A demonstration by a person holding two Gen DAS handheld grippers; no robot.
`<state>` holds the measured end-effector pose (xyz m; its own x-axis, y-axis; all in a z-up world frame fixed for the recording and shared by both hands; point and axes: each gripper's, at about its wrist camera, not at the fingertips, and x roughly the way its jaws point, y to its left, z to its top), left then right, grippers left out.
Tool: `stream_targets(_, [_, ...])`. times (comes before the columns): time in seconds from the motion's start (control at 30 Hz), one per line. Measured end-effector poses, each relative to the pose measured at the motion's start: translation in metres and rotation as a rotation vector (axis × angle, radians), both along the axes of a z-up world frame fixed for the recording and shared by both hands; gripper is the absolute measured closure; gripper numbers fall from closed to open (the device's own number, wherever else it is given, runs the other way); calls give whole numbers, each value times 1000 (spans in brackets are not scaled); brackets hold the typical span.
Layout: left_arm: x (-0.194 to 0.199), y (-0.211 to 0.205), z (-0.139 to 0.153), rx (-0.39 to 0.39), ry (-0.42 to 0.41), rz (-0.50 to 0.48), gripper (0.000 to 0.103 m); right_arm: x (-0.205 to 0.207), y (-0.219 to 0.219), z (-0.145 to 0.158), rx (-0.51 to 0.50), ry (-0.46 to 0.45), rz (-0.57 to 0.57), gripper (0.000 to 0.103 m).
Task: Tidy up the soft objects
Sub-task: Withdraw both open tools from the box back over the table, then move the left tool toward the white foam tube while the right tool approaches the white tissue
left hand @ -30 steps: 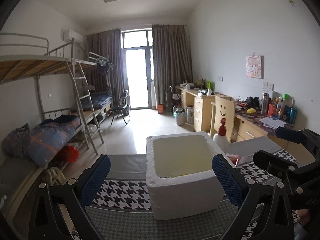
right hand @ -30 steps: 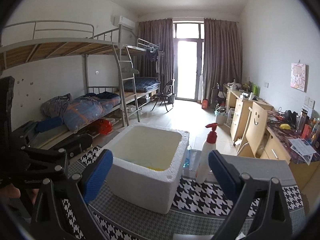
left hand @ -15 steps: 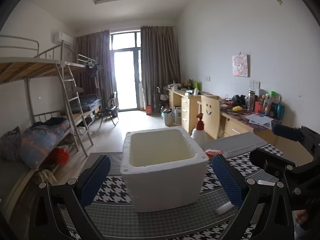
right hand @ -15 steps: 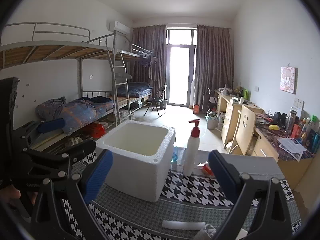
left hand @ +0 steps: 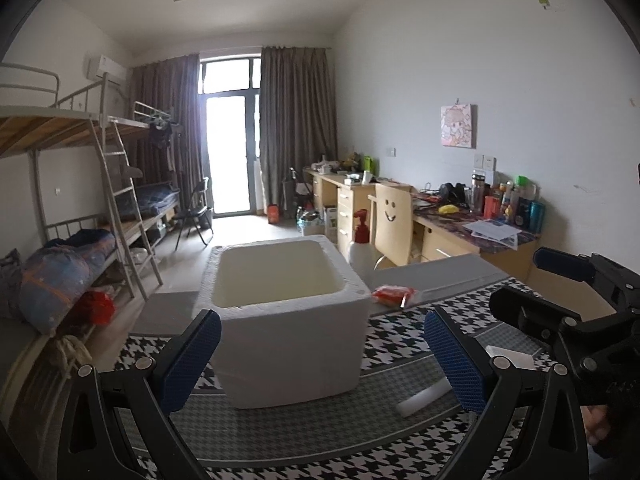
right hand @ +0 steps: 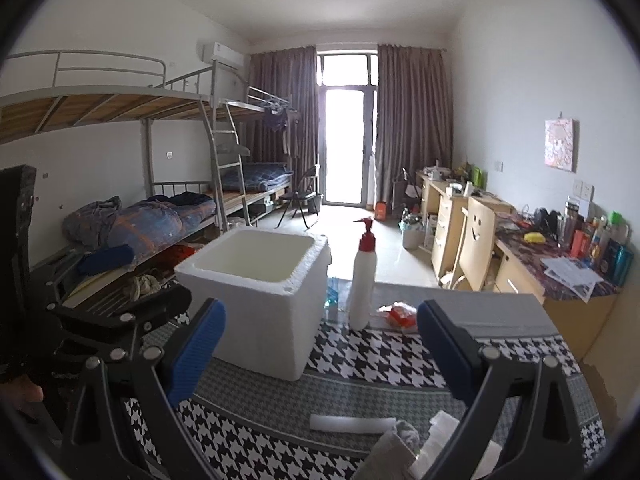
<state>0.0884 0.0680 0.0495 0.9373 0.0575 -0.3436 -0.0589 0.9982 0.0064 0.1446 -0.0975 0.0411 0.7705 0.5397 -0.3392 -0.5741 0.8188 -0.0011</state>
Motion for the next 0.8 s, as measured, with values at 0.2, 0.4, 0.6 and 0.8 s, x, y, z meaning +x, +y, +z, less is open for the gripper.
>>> stream_targets(0.2, [4, -11, -6, -4, 13, -30, 1, -4, -12, -2, 5, 0, -37, 5])
stream_targets(0.4, [9, -20, -16, 0, 23, -16, 1, -5, -24, -5, 13, 11, -67, 5])
stream_targets(0.6, [17, -30, -25, -19, 45, -61, 1, 1, -38, -10, 14, 21, -91, 5])
stream_targets(0.8, [19, -33, -31, -31, 57, -71, 1, 1, -51, -16, 12, 21, -140, 5])
